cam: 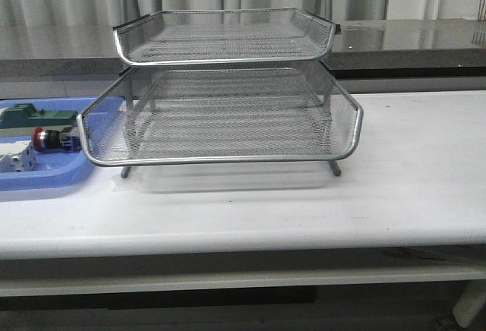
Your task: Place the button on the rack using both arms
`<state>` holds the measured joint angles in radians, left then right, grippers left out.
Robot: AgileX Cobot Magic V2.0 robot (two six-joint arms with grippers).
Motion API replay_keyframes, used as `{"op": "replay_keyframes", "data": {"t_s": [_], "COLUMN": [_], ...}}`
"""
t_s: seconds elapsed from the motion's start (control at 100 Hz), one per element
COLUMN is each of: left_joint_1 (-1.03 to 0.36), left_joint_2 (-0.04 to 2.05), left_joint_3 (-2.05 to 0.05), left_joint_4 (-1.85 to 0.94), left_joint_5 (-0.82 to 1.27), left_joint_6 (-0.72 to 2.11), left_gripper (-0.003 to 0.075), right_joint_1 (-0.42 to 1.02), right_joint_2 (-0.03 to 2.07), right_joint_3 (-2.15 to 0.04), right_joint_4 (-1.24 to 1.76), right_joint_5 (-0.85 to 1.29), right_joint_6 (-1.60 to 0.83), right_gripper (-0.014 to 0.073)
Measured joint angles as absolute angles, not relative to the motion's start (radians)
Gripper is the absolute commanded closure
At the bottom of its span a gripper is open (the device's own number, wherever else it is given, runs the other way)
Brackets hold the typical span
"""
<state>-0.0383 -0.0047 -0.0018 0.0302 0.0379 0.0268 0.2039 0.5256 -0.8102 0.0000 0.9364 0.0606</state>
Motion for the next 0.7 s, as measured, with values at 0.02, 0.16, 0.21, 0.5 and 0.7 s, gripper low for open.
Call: {"op": "replay_keyframes", "data": {"t_s": [0.02, 0.16, 0.21, 0.5, 0.7], "left_joint_1": [-0.038, -0.038, -0.038, -0.038, -0.038], "left_joint_2": [-0.005, -0.005, -0.005, -0.005, -0.005], "left_joint_3": [-0.002, -0.002, -0.002, -0.002, -0.002], "left_joint_4": [0.03, 0.03, 0.03, 0.03, 0.03], "left_joint_5": [0.038, 0.038, 0.038, 0.038, 0.038], "left_joint_6": [0.027, 0.027, 0.027, 0.027, 0.027], "left_gripper": [0.0741, 0.0741, 0.0741, 0.0741, 0.0741], "right_joint_1": [0.204, 0.204, 0.204, 0.204, 0.204], "right_joint_2": [0.52, 0.496, 0.494, 0.492, 0.492], "right_joint_3": [-0.81, -0.81, -0.81, -0.81, -0.81], "right_joint_4": [0.0, -0.008, -0.01, -0.014, -0.014], "right_joint_5": [0.942, 0.964, 0.967, 0.992, 0.993], "right_joint_6": [0.063, 0.069, 0.069, 0.069, 0.069], "right_gripper": [0.0089, 0.0218, 0.0312, 0.0658, 0.0662]}}
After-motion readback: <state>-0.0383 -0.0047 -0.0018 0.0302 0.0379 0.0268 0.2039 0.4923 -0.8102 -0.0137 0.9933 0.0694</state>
